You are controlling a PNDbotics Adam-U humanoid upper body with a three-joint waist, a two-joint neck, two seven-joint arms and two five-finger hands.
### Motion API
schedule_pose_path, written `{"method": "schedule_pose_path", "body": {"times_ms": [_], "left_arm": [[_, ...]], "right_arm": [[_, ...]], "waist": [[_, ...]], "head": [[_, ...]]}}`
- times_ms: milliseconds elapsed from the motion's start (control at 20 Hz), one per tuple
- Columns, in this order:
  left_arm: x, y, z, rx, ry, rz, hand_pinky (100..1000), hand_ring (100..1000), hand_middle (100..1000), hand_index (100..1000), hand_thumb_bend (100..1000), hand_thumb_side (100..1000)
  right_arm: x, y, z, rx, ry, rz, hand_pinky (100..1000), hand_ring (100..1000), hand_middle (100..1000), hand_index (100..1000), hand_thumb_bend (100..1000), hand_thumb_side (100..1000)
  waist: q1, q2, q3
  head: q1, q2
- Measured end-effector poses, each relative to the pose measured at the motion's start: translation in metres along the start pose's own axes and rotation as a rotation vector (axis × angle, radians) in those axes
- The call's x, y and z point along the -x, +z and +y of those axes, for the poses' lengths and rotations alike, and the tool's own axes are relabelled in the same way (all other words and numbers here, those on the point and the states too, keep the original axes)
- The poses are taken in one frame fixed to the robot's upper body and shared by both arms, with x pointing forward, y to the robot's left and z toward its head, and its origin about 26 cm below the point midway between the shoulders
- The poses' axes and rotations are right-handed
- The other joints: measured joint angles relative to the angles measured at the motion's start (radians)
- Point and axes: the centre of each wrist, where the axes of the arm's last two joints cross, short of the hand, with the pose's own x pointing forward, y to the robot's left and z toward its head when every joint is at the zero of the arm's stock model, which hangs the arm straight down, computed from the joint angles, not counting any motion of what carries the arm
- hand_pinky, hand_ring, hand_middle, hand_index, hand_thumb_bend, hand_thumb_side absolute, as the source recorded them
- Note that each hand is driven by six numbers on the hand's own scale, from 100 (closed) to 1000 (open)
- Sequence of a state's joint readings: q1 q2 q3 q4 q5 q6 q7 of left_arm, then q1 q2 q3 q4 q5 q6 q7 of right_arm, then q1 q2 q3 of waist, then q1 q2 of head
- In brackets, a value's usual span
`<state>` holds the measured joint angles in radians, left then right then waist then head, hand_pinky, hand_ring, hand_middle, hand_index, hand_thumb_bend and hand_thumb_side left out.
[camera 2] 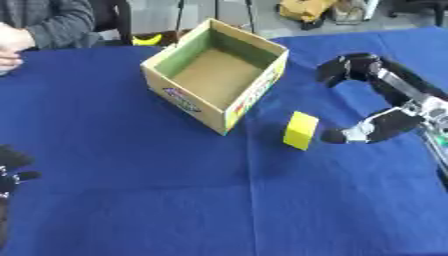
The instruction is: Pick up objects on the table and place them in the box.
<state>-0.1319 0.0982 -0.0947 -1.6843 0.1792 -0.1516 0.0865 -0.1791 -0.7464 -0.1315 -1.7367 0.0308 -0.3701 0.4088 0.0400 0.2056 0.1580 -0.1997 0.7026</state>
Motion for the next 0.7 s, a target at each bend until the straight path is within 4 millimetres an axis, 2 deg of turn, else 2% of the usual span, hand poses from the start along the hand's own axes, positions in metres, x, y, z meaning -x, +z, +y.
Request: {"method": "schedule_pose_path", "body": {"times_ms": [300, 700], "left_arm": [[0.0, 0.0, 0.0, 0.001, 0.0, 0.001, 579, 676, 608, 734, 187, 1000], [0.0, 0.0, 0.0, 0.004, -0.001, 0.002, 580, 676, 608, 734, 186, 1000]], "right_arm": [[0.011, -0.008, -0.007, -0.057, 0.078, 0.034, 723, 861, 673, 739, 785, 454], [0.028, -0.007, -0.002, -0.106, 0.131, 0.085, 720, 855, 668, 737, 782, 476]], "waist": [[-0.002, -0.002, 0.004], [-0.002, -0.002, 0.01]], "head": [[-0.004, 0.0], [-0.005, -0.001]]}}
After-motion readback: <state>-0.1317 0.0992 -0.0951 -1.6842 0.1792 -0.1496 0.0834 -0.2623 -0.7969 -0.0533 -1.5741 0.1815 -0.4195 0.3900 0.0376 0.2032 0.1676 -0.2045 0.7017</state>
